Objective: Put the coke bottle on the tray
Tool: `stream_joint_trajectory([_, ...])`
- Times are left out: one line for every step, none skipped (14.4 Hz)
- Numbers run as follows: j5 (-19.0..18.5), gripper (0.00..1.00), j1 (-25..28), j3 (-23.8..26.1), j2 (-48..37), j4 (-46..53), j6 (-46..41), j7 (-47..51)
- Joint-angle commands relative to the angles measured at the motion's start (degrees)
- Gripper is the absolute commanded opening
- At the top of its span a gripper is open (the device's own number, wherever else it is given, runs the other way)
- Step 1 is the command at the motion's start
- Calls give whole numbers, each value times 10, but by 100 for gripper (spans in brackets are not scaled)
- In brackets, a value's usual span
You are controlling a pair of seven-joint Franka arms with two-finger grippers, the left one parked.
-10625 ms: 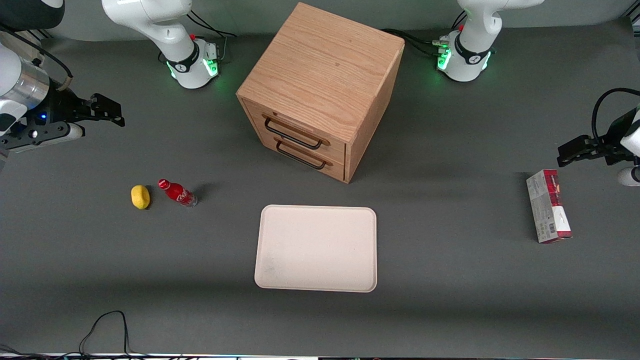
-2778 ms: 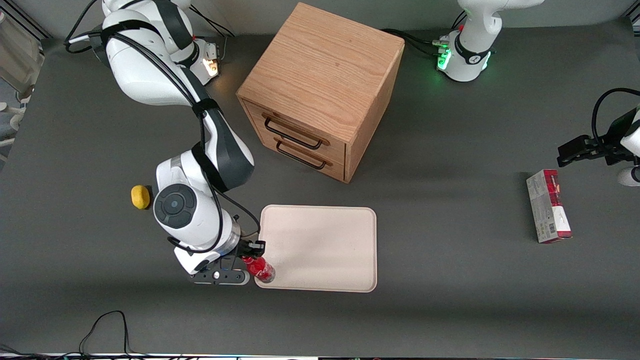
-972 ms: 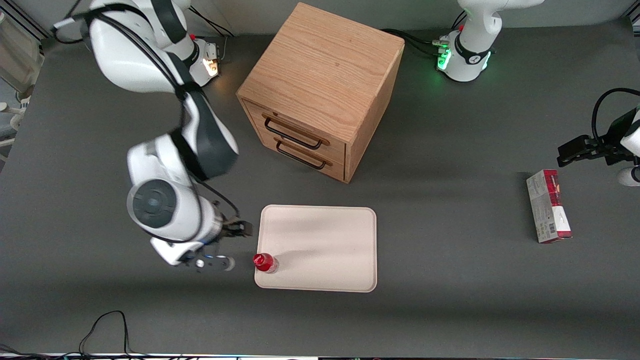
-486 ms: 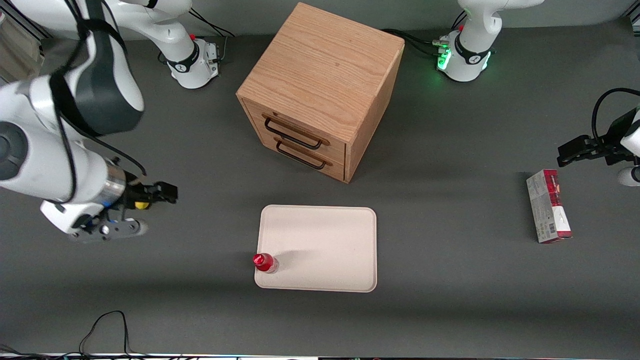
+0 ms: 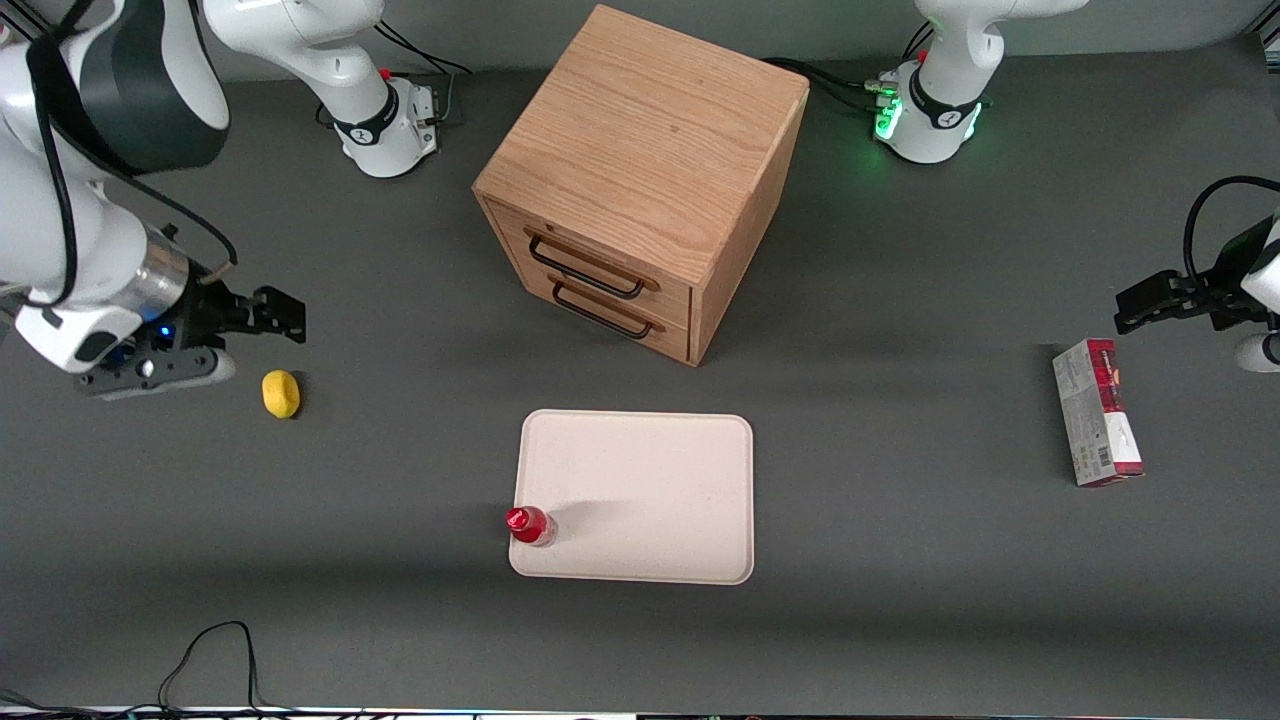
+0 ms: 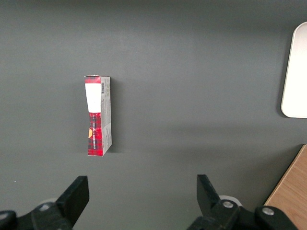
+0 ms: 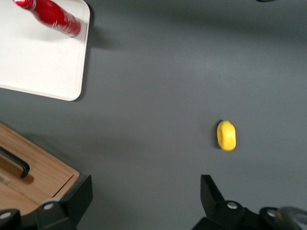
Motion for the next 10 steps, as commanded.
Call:
stream_joint_trajectory([7, 100, 3, -19, -71, -54, -1, -11])
stream_joint_trajectory([10, 100, 3, -21, -72, -49, -21, -12])
stream_joint_trajectory([12, 100, 2, -22, -73, -46, -32, -12])
stream_joint_trajectory([13, 100, 2, -27, -73, -46, -33, -13])
stream_joint_trajectory([13, 100, 2, -26, -73, -46, -33, -13])
stream_joint_trajectory([13, 100, 1, -26, -73, -46, -35, -13])
stream_joint_trajectory([13, 100, 2, -26, -73, -45, -41, -15])
stream_joint_trajectory([13, 100, 5, -27, -72, -42, -44, -20])
stream_joint_trajectory([13, 100, 8, -28, -72, -38, -45, -21])
stream_joint_trajectory([13, 100, 9, -28, -72, -36, -54, -21])
